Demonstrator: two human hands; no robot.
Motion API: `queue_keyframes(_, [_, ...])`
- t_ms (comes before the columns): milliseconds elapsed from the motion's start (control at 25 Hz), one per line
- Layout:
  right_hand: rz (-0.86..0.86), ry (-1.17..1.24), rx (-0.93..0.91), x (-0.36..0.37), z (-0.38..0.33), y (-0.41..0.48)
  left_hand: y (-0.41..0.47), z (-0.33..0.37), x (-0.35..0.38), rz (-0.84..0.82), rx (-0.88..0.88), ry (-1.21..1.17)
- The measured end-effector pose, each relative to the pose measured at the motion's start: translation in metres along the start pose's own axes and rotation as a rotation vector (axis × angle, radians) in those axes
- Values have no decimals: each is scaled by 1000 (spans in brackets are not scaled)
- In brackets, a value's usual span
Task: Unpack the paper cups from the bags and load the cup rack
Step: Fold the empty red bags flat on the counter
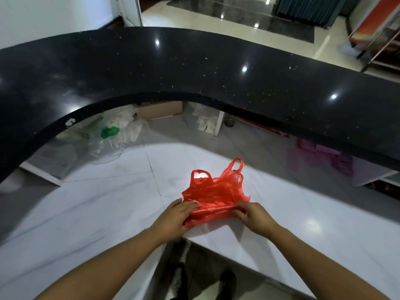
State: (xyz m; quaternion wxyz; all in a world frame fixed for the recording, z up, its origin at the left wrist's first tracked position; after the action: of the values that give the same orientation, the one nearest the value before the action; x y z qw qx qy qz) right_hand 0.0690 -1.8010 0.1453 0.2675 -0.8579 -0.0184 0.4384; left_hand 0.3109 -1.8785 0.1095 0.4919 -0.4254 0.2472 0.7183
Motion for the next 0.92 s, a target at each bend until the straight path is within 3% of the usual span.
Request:
queue_keyframes(120, [54, 151, 95, -15, 1, 15, -1, 0, -10, 254, -304, -435])
queue_keyframes(200, [136, 87, 119, -18, -1, 26, 3, 0, -11, 385, -475, -554])
queue_keyframes(280, [185, -46, 109, -13, -7, 37, 3, 1, -16, 501, -597, -312])
queue_keyframes(360, [193, -129, 109, -4, -14, 48, 11, 15, -26, 556, -516, 78])
queue_keyframes(480, [185, -279, 136, 7, -17, 61, 46, 40, -16, 263, -161, 389])
queue_keyframes(640, [486, -362, 39, 4, -34, 47, 49, 21, 14, 24, -274, 396])
queue_keyframes(760, [348, -355, -151, 36, -54, 39, 46, 18, 26, -19, -283, 364])
queue_keyframes(920, [274, -415, -78, 60, -36, 49, 41, 8, 33, 32, -294, 307])
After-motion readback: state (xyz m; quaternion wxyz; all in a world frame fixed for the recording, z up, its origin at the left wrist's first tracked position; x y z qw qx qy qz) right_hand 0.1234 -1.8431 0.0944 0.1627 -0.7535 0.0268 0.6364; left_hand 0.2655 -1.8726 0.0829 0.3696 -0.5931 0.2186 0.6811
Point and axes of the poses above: each hand's wrist, its own y-axis towards the middle knuckle, its own x-axis out of the palm, z = x × y, the point moved 6 cm from there along y, towards the middle knuckle, and after that the axes turned 14 degrees about x, right-handed, at the moved point
